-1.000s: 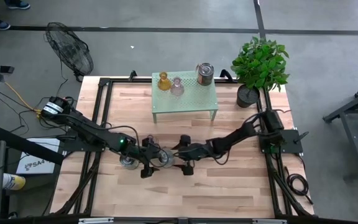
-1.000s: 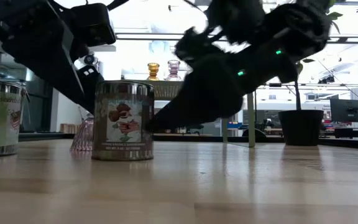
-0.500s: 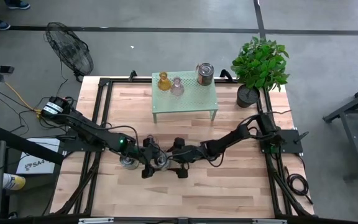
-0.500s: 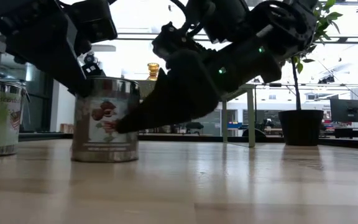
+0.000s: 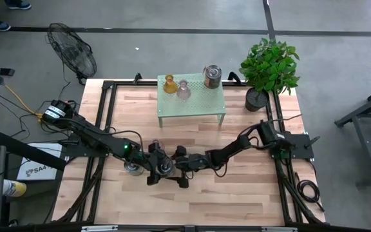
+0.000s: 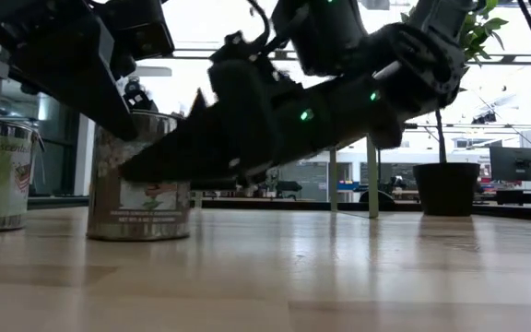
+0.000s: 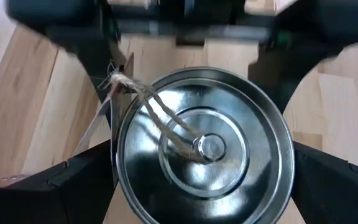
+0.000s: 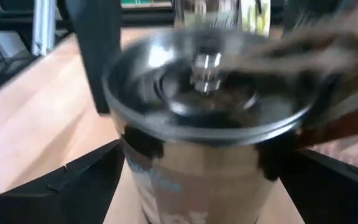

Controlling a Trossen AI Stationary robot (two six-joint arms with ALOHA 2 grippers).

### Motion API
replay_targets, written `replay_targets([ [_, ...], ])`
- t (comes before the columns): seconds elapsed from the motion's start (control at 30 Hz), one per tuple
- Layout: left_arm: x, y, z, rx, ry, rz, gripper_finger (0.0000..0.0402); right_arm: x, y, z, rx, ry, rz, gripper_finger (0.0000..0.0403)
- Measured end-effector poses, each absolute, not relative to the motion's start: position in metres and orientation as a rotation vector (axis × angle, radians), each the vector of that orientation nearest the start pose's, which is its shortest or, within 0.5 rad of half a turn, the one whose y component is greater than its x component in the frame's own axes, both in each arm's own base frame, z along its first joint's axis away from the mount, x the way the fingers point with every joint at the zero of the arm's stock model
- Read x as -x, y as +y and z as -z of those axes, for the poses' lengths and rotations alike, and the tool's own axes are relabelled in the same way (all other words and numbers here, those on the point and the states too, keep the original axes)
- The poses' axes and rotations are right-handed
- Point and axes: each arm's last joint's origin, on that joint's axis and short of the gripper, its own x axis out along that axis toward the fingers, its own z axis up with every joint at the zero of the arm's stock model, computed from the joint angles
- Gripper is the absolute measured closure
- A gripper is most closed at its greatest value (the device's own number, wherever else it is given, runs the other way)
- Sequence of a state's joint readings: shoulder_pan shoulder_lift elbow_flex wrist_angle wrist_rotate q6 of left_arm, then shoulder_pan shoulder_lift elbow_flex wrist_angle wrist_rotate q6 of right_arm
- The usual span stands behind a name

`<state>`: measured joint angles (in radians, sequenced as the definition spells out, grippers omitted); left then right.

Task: Pick & Place candle stick holders
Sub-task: Put the right silver candle on the shelf

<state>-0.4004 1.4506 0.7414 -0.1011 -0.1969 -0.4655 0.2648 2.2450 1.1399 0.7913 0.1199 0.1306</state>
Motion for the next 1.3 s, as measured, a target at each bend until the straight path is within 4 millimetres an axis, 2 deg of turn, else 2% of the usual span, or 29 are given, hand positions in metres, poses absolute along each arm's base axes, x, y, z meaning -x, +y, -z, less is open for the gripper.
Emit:
replay_targets([
  [0.1, -0.26, -0.104, -0.182, 0.192, 0.798, 0.012, 0.0005, -0.434, 0.115, -0.08, -0.043, 0.318, -0.105, 0.0006],
  [0.37, -0.26, -0.104, -0.182, 0.184, 0.798, 0.021, 0.0005, -0.455, 0.121, -0.078, -0.007, 0.289, -0.108, 0.0009],
  [0.57, -0.26, -0.104, -0.182, 0.184, 0.802, 0.023, 0.0005, -0.457, 0.121, -0.078, 0.005, 0.302, -0.107, 0.0048],
  [0.93, -0.259, -0.104, -0.183, 0.191, 0.804, 0.026, 0.0005, -0.457, 0.121, -0.079, -0.007, 0.322, -0.098, 0.0049],
  [1.3, -0.257, -0.102, -0.208, 0.165, 0.826, 0.002, 0.0005, -0.452, 0.12, -0.089, 0.011, 0.416, -0.081, 0.0049],
])
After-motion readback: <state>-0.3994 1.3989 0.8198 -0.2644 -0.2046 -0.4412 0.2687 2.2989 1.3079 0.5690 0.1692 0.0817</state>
